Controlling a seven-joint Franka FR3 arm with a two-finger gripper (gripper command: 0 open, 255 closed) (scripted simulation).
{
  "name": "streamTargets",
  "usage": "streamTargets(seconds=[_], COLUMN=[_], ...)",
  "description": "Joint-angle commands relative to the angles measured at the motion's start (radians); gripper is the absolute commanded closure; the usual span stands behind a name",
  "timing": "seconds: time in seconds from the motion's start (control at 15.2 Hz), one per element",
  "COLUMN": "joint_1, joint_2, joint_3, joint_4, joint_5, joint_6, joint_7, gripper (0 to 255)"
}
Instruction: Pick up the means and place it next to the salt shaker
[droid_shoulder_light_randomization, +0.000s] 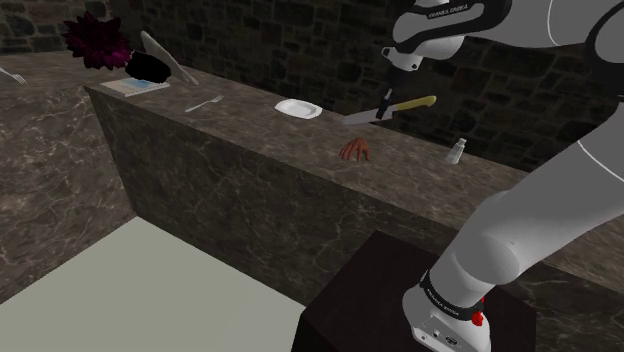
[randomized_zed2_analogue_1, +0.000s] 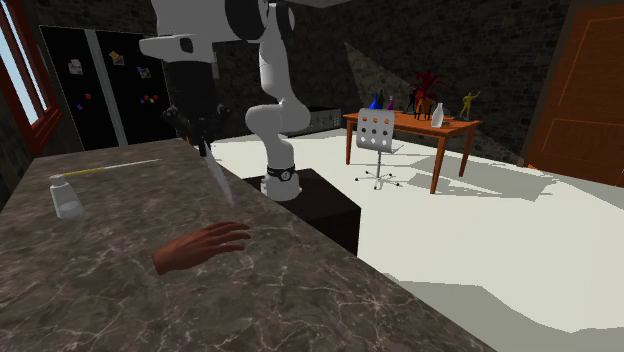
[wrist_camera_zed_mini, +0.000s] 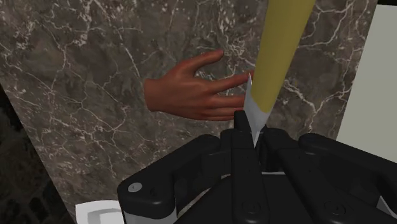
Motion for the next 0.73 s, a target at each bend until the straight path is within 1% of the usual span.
streamTargets(seconds=[0.0, 0.33, 0.66], joint_1=[-0.017, -0.053, -0.094], joint_2=[0.018, 0.09, 0.198], joint_3=[-0.038, -0.13, -0.221], joint_4=[0.02, 0.097, 0.204], joint_5=[0.005, 0.04, 0.111], joint_6=[-0.003, -0.019, -0.045], joint_7=[-0.059, -0.205, -0.365], gripper=[255, 255, 255])
